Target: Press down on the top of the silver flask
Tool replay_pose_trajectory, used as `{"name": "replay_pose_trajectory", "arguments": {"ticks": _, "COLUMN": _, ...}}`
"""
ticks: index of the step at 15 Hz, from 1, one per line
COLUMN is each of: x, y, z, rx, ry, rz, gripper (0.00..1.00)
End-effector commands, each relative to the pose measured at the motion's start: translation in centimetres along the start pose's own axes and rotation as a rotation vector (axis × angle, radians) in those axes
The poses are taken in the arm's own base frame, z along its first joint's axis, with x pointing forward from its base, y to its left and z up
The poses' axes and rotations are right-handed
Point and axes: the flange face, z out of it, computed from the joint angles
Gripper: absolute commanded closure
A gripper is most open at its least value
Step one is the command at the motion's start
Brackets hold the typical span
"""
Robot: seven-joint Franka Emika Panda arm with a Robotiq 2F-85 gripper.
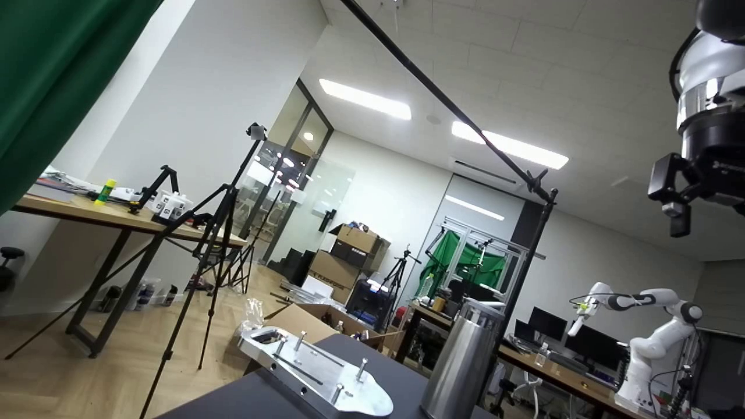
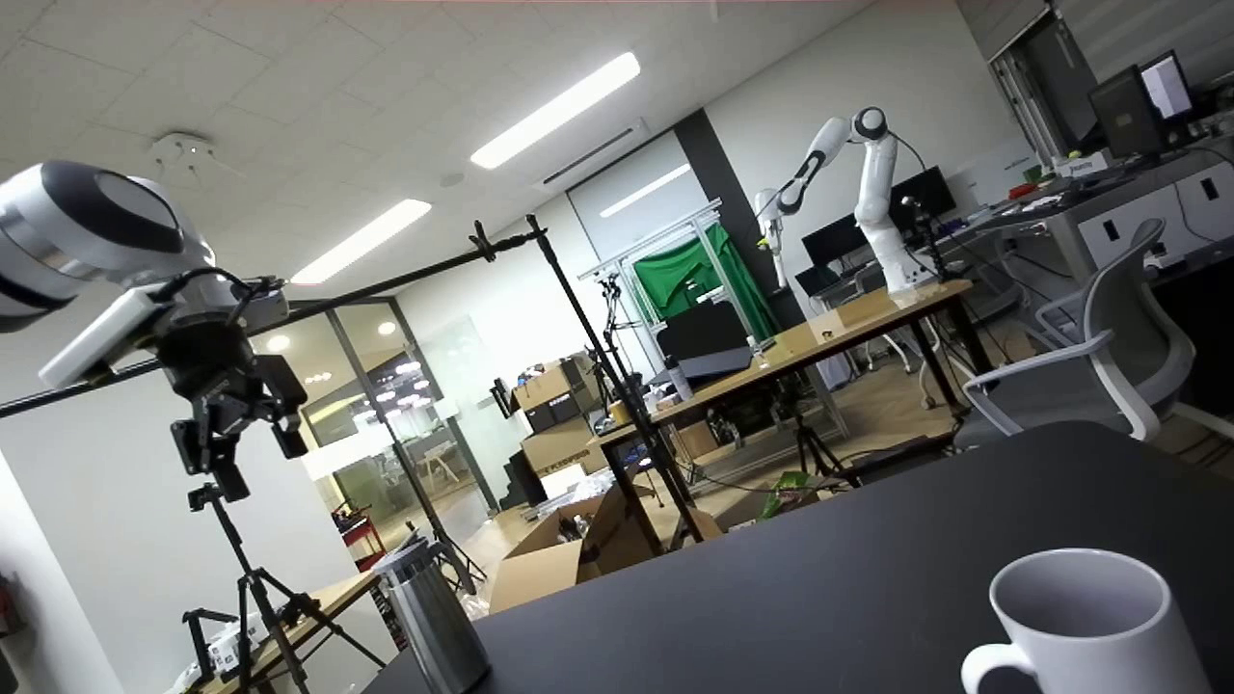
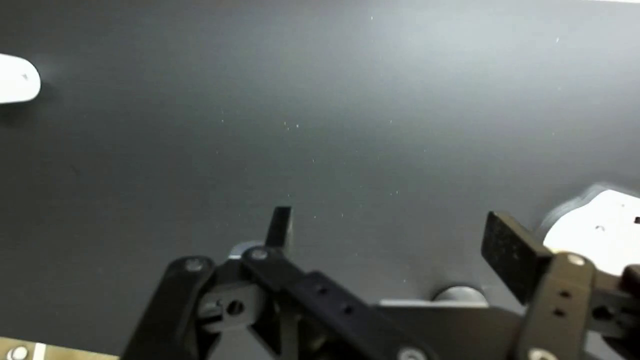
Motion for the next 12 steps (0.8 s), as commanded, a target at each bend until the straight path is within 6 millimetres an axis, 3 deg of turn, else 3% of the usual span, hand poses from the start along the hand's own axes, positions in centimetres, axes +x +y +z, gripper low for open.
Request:
{"name": "replay_pose_trajectory", "arguments": {"ticks": 1, "x": 5.6, "y": -0.1, "z": 0.6, "rx": 0.032, "ry": 0.091, "rz": 0.03, "gripper": 0.33}}
{"name": "replay_pose_trajectory", "arguments": {"ticks": 7, "x": 14.8, "y": -3.2, "z": 1.2, "rx": 0.111, "ry": 0.285, "rz": 0.01, "gripper": 0.75}}
{"name": "replay_pose_trajectory", "arguments": {"ticks": 10, "x": 17.9, "y": -6.1, "z": 1.4, "rx": 0.138, "ry": 0.316, "rz": -0.026, "gripper": 0.95}}
{"name": "replay_pose_trajectory", "arguments": {"ticks": 12, "x": 19.4, "y": -7.9, "z": 1.6, "rx": 0.144, "ry": 0.306, "rz": -0.05, "gripper": 1.0}}
